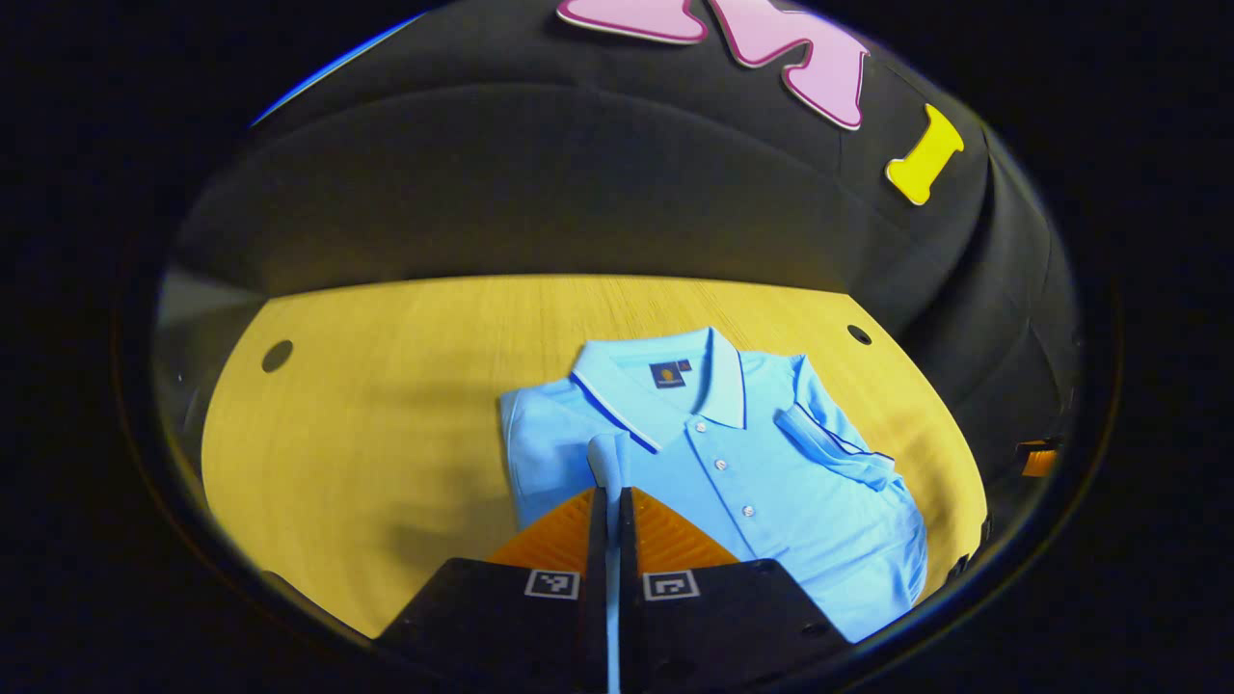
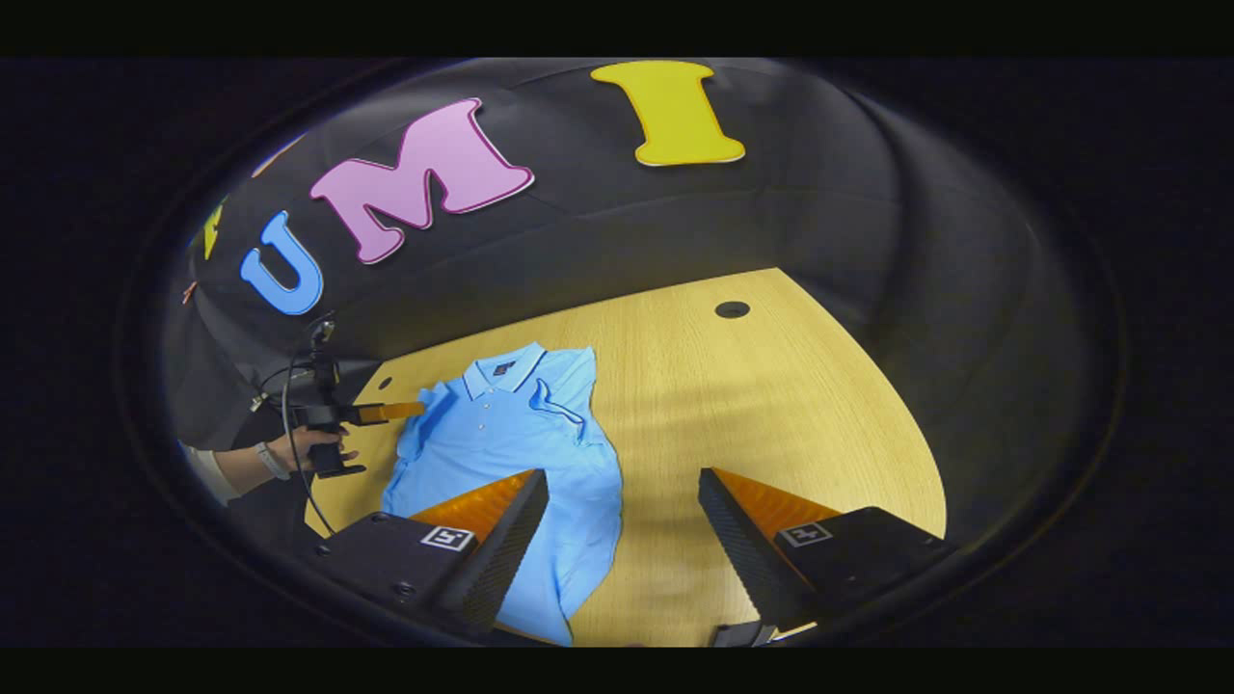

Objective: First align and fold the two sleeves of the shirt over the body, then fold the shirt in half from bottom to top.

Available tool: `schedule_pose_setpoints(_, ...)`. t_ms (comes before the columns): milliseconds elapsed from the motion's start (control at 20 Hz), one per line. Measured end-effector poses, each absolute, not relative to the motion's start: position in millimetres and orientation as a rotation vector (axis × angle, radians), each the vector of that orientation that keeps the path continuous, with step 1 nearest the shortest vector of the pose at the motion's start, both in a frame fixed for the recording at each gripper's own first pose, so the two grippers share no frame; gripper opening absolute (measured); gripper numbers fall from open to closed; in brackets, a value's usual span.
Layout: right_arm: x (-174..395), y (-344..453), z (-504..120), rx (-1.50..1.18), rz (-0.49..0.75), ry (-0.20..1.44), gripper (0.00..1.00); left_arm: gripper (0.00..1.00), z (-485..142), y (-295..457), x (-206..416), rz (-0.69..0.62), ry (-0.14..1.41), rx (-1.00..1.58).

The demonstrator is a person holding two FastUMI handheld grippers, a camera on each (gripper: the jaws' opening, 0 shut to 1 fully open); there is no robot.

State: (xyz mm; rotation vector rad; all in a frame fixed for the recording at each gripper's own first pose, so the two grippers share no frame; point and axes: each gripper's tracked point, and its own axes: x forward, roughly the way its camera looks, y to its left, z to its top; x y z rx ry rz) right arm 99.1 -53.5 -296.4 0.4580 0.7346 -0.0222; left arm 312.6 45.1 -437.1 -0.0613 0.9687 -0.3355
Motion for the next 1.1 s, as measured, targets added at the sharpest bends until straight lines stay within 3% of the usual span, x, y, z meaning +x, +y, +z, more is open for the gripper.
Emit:
schedule_pose_setpoints(100,99,-53,-297,0.450,-0.012,0.730,0.98,0.18,-442,29,304,-0.356,0.997,-0.090)
schedule_pose_setpoints(200,102,-52,-297,0.442,0.009,0.721,0.98,0.37,-437,21,298,-0.367,1.002,-0.095)
schedule_pose_setpoints(250,106,-47,-294,0.443,0.041,0.701,0.98,0.63,-430,18,295,-0.368,1.000,-0.103)
schedule_pose_setpoints(350,113,-39,-291,0.440,0.095,0.676,0.98,0.70,-409,14,285,-0.370,0.983,-0.118)
schedule_pose_setpoints(450,117,-28,-293,0.435,0.154,0.673,0.98,0.87,-382,15,269,-0.372,0.961,-0.110)
schedule_pose_setpoints(500,119,-21,-295,0.439,0.187,0.675,0.98,0.82,-369,18,260,-0.365,0.947,-0.103)
schedule_pose_setpoints(750,100,11,-309,0.465,0.332,0.730,0.98,0.94,-323,32,173,-0.324,0.951,-0.182)
schedule_pose_setpoints(1100,42,43,-331,0.530,0.318,0.817,0.98,0.95,-353,80,47,-0.282,1.106,-0.218)
